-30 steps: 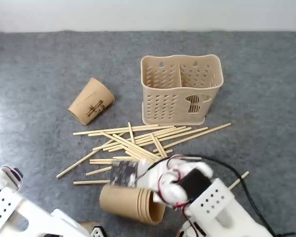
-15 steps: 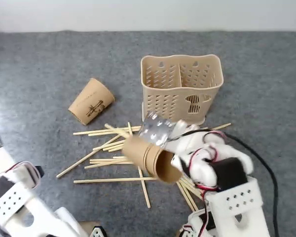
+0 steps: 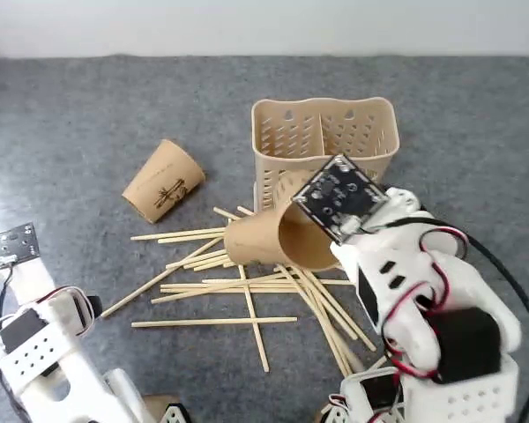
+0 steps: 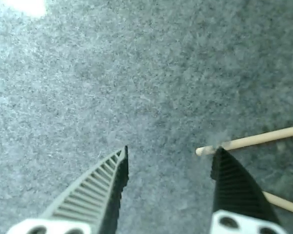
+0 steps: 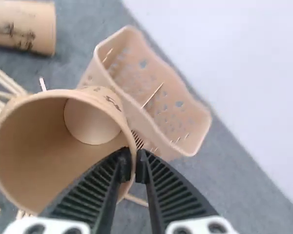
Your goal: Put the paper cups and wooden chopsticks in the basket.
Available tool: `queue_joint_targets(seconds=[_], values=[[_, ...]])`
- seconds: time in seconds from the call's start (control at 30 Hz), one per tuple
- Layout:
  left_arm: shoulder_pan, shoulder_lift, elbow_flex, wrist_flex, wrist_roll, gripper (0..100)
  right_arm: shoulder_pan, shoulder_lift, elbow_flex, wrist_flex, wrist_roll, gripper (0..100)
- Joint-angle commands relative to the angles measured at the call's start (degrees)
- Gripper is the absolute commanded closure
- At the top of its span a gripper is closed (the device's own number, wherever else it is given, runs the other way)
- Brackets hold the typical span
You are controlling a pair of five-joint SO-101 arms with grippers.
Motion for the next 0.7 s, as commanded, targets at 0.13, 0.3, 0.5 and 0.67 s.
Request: queue_joint_targets(seconds=[0.13,0.3,0.5,0.67], values=[[0.26,-0.97,-0.48,-1.14,-0.62,73,0.75,2.51,-11.25,-0.75,-2.64,98.8],[0.26,-0.97,-0.22,-1.14,-0.62,73,5.58,7.6,-14.33,-0.92,-5.71,98.7],[0.26,-0.79,-0.22,-1.14,-0.62,73,13.49,13.85,-16.53,-7.16,-10.99,98.7],[0.26,-0.88,0.4,-1.23,-0.7,73,15.69,20.53,-16.62,-11.47,-13.63,98.7]])
